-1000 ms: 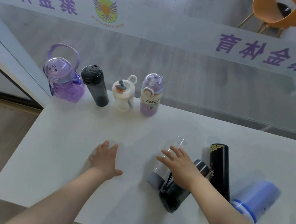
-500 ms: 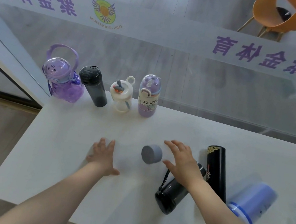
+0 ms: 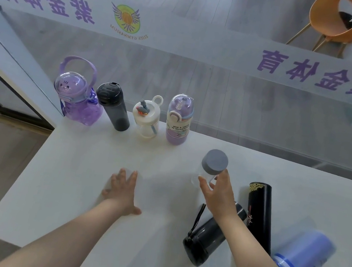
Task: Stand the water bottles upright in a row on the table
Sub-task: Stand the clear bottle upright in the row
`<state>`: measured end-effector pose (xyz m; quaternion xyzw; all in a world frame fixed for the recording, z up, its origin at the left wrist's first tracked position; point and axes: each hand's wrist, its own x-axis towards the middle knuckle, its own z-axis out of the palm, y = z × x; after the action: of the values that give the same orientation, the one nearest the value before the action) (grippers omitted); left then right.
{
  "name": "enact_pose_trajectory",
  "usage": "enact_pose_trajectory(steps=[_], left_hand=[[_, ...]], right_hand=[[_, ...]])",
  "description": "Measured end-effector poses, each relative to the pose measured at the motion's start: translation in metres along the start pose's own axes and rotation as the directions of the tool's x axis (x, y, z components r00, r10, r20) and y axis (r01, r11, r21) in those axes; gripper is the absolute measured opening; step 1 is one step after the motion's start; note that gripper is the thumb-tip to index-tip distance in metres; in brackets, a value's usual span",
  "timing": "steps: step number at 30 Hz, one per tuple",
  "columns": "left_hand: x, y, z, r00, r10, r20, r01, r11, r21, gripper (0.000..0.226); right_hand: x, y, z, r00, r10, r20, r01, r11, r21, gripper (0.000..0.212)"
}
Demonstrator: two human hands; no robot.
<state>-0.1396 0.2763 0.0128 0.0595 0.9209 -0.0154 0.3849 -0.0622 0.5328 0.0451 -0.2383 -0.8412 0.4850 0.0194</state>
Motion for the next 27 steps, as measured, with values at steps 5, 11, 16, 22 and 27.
enact_pose_trajectory(steps=[5,11,16,22,27], left_hand=[[0.002,0.001,0.001,1.0,-0.016,-0.009,0.016,1.0,-0.012,0.127],[0.003,0.0,0.003,1.0,-0.023,-0.008,0.022,0.999,-0.026,0.127],[0.004,0.0,0.001,1.0,-0.027,-0.01,0.026,0.999,-0.046,0.127],[0.003,0.002,0.0,0.999,-0.038,-0.005,0.038,0.997,-0.069,0.126],[0.004,0.004,-0.002,0.999,-0.049,0.009,0.049,0.997,-0.064,0.128]], right_hand=[[0.041,-0.007,-0.004,0.999,-0.02,-0.034,0.02,1.0,0.01,0.056],[0.087,-0.015,-0.006,0.996,-0.047,-0.078,0.042,0.997,-0.058,0.051],[0.12,-0.02,-0.009,0.996,-0.068,-0.062,0.064,0.996,-0.063,0.056],[0.141,-0.027,-0.009,0.997,-0.058,-0.048,0.055,0.997,-0.061,0.055],[0.144,-0.027,-0.007,0.997,-0.041,-0.059,0.037,0.998,-0.055,0.055]])
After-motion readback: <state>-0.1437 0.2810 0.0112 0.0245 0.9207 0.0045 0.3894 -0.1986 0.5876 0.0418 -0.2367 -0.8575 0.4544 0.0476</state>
